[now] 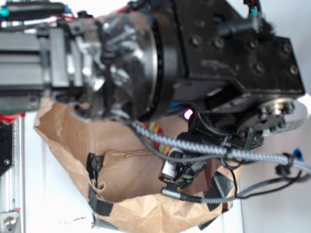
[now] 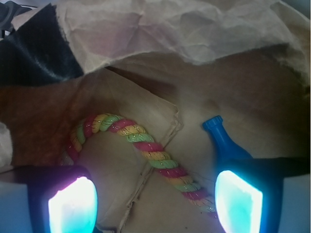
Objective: Grab the multicolored rope.
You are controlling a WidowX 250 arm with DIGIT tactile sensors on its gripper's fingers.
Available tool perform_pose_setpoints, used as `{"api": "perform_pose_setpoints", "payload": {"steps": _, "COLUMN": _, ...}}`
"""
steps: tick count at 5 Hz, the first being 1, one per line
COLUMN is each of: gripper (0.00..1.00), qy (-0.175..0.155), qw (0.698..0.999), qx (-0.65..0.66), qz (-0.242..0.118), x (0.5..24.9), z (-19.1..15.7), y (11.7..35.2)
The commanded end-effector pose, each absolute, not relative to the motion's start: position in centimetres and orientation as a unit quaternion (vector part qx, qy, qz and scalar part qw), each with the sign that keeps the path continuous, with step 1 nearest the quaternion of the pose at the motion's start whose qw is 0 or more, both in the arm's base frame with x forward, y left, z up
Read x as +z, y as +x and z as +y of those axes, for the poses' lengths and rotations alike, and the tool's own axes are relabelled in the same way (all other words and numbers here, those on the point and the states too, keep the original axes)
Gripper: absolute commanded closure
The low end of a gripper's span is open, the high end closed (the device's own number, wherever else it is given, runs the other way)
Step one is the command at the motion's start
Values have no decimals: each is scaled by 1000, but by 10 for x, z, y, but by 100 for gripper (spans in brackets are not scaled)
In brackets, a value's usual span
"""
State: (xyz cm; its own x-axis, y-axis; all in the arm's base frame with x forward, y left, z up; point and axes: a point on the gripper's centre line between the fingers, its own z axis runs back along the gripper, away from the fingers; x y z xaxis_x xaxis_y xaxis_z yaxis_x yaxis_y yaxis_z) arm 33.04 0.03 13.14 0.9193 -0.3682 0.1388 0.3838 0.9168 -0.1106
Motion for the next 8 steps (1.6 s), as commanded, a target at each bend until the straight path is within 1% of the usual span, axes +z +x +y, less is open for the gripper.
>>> {"api": "perform_pose_setpoints", "payload": {"steps": 1, "gripper": 0, "qy": -47, "qw": 943, "qx": -309, "qz": -115, "x": 109, "z": -23, "y": 331}}
{"api": "perform_pose_setpoints", "payload": {"steps": 2, "gripper": 0, "qy": -18, "qw": 927, "qx": -357, "qz": -111, "x": 83, "z": -41, "y": 322}}
{"api": "perform_pose_setpoints", "payload": {"steps": 3, "gripper": 0, "qy": -15, "qw": 916, "qx": -387, "qz": -108, "x": 63, "z": -58, "y": 319}}
{"api": "perform_pose_setpoints", "payload": {"steps": 4, "gripper": 0, "qy": -5, "qw": 909, "qx": -403, "qz": -104, "x": 48, "z": -65, "y": 318}}
{"api": "perform_pose_setpoints", "payload": {"steps": 5, "gripper": 13, "qy": 5, "qw": 909, "qx": -405, "qz": -99, "x": 39, "z": -67, "y": 321}}
{"api": "perform_pose_setpoints", "payload": {"steps": 6, "gripper": 100, "qy": 6, "qw": 910, "qx": -402, "qz": -99, "x": 36, "z": -67, "y": 309}}
{"api": "perform_pose_setpoints", "payload": {"steps": 7, "gripper": 100, "qy": -15, "qw": 911, "qx": -399, "qz": -105, "x": 47, "z": -62, "y": 316}}
{"api": "perform_pose_setpoints", "payload": {"steps": 8, "gripper": 100, "qy": -42, "qw": 912, "qx": -389, "qz": -121, "x": 71, "z": -50, "y": 319}}
